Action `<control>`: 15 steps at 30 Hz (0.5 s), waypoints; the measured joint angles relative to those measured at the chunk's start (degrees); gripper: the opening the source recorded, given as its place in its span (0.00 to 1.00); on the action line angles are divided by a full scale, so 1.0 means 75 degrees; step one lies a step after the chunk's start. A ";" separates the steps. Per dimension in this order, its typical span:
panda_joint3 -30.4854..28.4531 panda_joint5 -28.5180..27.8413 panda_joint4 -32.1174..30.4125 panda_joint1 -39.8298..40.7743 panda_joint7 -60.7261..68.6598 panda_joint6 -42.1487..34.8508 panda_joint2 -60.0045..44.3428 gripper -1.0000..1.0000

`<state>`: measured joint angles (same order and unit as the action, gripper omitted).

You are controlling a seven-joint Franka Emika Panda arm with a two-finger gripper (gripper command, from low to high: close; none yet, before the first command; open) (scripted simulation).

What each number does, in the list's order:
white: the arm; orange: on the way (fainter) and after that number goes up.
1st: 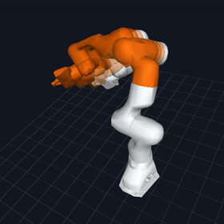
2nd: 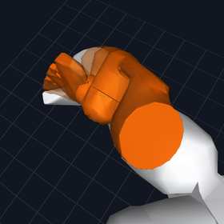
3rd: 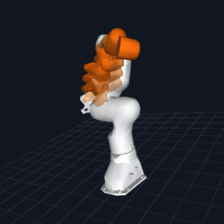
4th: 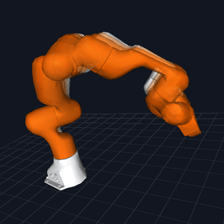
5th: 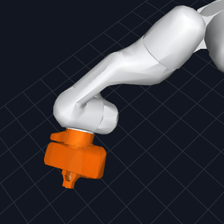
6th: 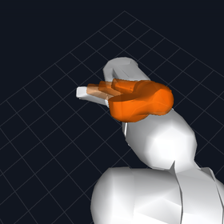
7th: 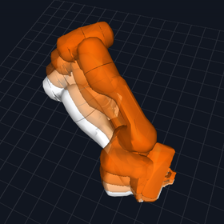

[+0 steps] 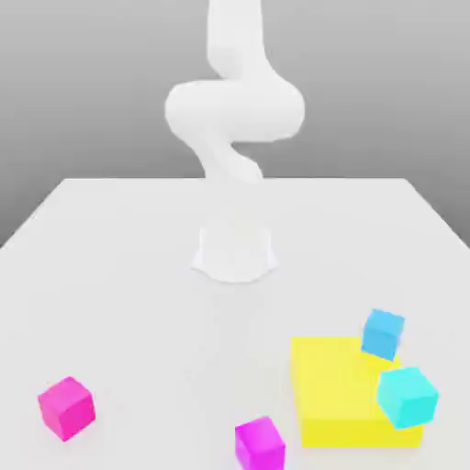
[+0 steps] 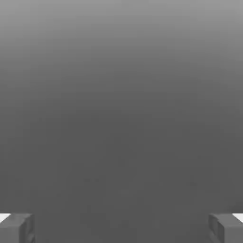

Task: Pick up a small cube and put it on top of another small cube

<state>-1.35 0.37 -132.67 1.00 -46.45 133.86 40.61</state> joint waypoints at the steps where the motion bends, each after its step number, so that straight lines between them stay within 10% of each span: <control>1: -0.0070 0.0037 -0.0050 0.0070 -0.0023 0.0117 -0.0301 0.50; 15: -0.1123 0.0497 -0.0711 0.0844 -0.0347 0.1673 -0.4196 0.50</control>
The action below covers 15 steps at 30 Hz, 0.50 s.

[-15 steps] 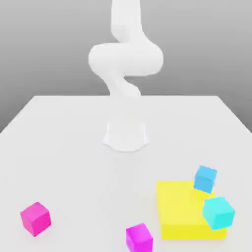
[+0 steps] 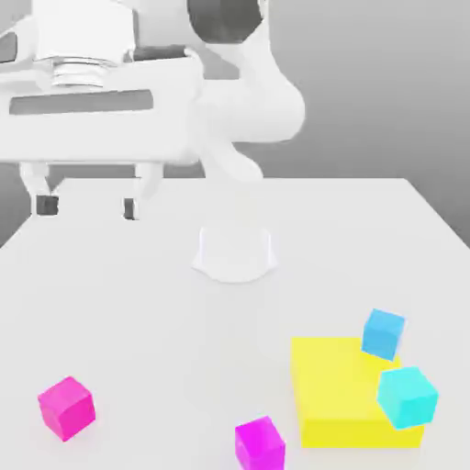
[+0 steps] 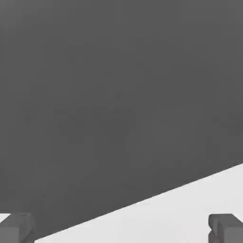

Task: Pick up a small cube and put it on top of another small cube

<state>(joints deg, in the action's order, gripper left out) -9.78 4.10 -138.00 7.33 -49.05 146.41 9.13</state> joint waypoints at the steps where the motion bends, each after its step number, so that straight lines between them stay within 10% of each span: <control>1: -0.0072 0.0048 -0.0047 0.0057 -0.0012 0.0110 -0.0278 0.50; 15: -0.0024 0.1030 -0.0299 0.1308 0.0240 0.2053 -0.4170 0.50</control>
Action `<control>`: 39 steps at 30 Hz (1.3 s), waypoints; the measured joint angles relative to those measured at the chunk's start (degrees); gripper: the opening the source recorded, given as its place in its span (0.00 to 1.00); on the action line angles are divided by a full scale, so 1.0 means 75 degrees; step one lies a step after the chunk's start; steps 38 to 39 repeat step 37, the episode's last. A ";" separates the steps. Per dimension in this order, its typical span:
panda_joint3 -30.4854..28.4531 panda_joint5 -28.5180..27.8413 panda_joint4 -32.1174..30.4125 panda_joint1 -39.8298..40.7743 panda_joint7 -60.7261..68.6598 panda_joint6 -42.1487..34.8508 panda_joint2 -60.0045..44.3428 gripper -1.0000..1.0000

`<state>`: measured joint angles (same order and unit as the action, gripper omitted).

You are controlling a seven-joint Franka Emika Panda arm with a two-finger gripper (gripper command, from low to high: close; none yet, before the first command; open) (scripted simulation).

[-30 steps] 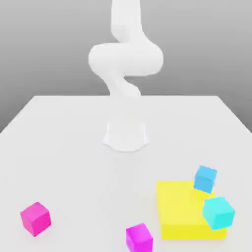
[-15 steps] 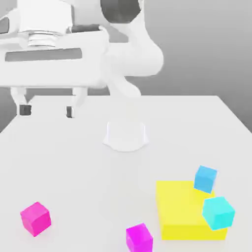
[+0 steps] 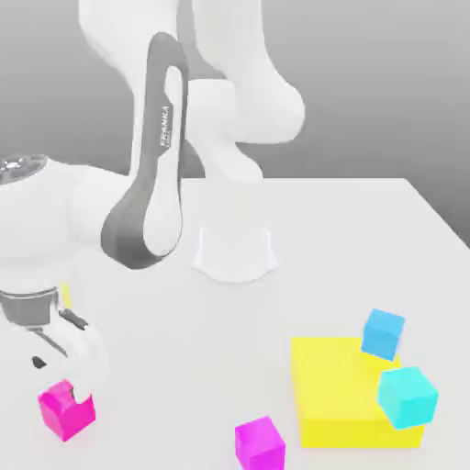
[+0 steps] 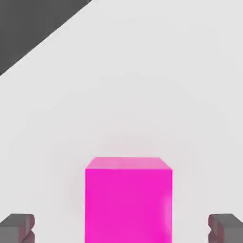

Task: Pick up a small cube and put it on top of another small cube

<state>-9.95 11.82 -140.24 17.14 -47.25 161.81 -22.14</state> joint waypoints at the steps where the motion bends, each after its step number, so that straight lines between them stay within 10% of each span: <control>1: 0.0122 0.0103 0.0049 0.0102 0.0077 0.0187 -0.0239 0.00; 13: -0.0228 -0.0503 -0.0206 -0.0185 -0.0365 -0.0697 0.0917 0.00; 28: 0.3103 -0.0735 -0.1904 -0.4642 0.0942 -0.2609 0.4628 0.00; 33: 0.3395 -0.1174 -0.2182 -0.4786 0.0715 -0.1459 0.3737 0.00; 34: 0.3412 -0.1249 -0.2217 -0.4770 0.0664 -0.1221 0.3531 1.00; 39: 0.3412 -0.1249 -0.2217 -0.4771 0.0664 -0.1221 0.3531 1.00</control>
